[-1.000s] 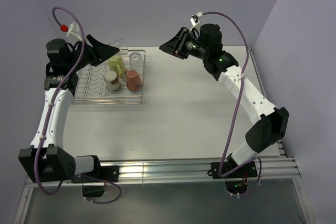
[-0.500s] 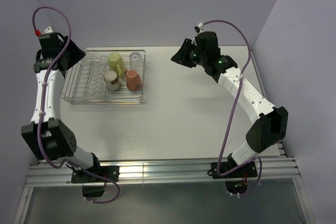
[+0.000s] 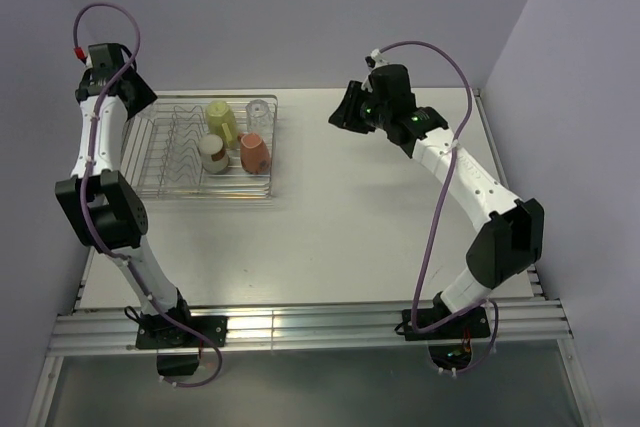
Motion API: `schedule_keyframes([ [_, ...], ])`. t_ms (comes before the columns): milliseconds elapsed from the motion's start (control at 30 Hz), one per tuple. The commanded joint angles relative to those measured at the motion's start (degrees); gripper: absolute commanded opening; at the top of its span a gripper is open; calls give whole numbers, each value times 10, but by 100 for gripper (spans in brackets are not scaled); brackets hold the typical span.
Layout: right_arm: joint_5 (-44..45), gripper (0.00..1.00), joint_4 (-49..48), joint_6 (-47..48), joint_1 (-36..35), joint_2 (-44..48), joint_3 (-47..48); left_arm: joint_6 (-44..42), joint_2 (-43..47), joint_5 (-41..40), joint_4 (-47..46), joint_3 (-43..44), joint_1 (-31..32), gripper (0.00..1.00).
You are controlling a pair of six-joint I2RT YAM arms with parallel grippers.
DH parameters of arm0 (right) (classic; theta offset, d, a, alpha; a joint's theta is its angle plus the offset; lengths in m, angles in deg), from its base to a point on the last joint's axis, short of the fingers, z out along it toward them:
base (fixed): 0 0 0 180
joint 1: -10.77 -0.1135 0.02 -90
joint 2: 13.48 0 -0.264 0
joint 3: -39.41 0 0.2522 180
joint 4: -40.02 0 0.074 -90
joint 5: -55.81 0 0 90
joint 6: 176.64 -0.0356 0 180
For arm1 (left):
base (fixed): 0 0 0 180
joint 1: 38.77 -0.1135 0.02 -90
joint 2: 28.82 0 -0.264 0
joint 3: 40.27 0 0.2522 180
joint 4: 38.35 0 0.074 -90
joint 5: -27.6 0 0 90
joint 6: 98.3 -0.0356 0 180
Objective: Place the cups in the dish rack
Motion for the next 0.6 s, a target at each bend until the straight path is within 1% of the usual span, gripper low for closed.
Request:
schedule_keyframes([
  [0, -5, 36, -11, 16, 4, -2, -4, -20, -32, -28, 18, 58, -2, 0],
  [200, -7, 36, -12, 20, 7, -5, -7, -25, -75, -38, 25, 72, -2, 0],
  [567, -15, 36, -12, 23, 12, -11, -7, -24, -126, -46, 24, 73, -3, 0],
])
